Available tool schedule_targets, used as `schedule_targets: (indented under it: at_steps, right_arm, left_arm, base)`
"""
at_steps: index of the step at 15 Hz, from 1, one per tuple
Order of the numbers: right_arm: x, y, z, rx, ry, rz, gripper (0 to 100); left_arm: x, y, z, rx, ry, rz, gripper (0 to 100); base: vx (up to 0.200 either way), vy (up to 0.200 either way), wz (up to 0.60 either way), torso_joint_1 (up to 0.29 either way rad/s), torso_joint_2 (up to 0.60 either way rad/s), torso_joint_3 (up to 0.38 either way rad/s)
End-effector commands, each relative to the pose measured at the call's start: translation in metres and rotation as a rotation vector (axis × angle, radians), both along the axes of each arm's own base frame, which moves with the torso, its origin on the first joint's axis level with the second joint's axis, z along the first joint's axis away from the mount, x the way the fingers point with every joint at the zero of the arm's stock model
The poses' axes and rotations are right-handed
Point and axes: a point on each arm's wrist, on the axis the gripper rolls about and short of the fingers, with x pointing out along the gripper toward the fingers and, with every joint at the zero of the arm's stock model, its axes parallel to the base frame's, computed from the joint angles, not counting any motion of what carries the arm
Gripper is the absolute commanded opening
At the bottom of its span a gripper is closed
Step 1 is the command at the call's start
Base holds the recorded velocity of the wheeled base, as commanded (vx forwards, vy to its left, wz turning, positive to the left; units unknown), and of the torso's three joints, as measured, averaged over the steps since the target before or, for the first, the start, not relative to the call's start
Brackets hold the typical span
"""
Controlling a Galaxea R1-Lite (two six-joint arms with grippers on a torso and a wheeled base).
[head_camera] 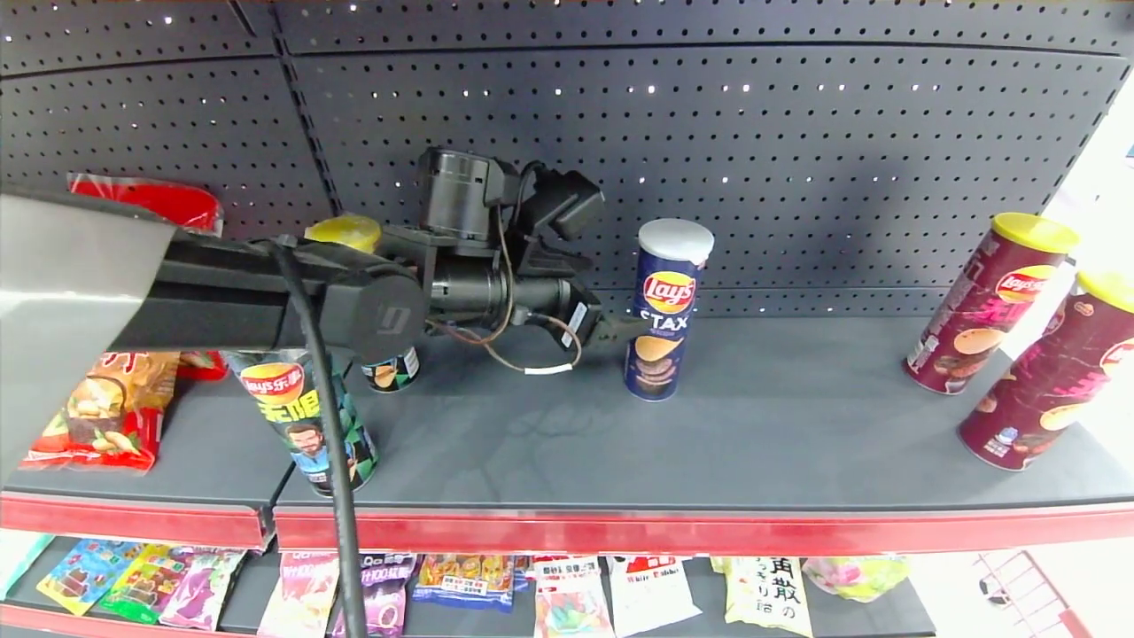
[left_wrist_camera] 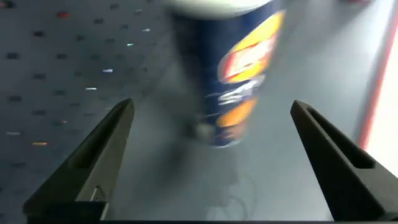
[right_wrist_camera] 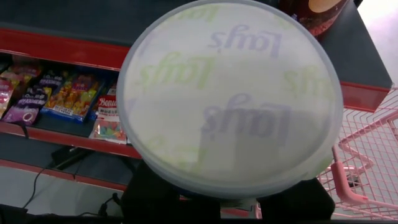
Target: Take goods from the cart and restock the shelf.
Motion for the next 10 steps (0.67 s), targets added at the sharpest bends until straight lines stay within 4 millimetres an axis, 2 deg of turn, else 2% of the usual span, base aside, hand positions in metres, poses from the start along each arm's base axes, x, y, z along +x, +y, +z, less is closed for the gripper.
schedule_targets:
  at_steps: [1,3,5,6,10]
  right_arm:
    - [0.0,0.0,0.0,-0.001,0.003,0.001,0]
    - [0.0,0.0,0.0,-0.001,0.002,0.001,0]
    - [0.0,0.0,0.0,-0.001,0.002,-0.001,0]
    - [0.0,0.0,0.0,-0.001,0.002,-0.001,0]
    - [0.0,0.0,0.0,-0.001,0.002,-0.001,0]
  left_arm:
    - [0.011,-0.002,-0.006,-0.001,0.001,0.0,100]
    - [0.019,-0.009,-0.004,-0.036,-0.001,-0.033,100]
    - [0.02,-0.016,-0.001,-0.065,0.013,-0.048,100]
    - [0.016,-0.026,0.005,-0.108,0.041,-0.065,100]
    - [0.021,-0.037,0.003,-0.123,0.035,-0.08,100]
  base:
    - [0.0,0.0,0.0,0.0,0.0,0.0]
    - [0.0,0.0,0.0,0.0,0.0,0.0]
    - [0.0,0.0,0.0,0.0,0.0,0.0]
    - [0.0,0.0,0.0,0.0,0.0,0.0]
    - [0.0,0.0,0.0,0.0,0.0,0.0]
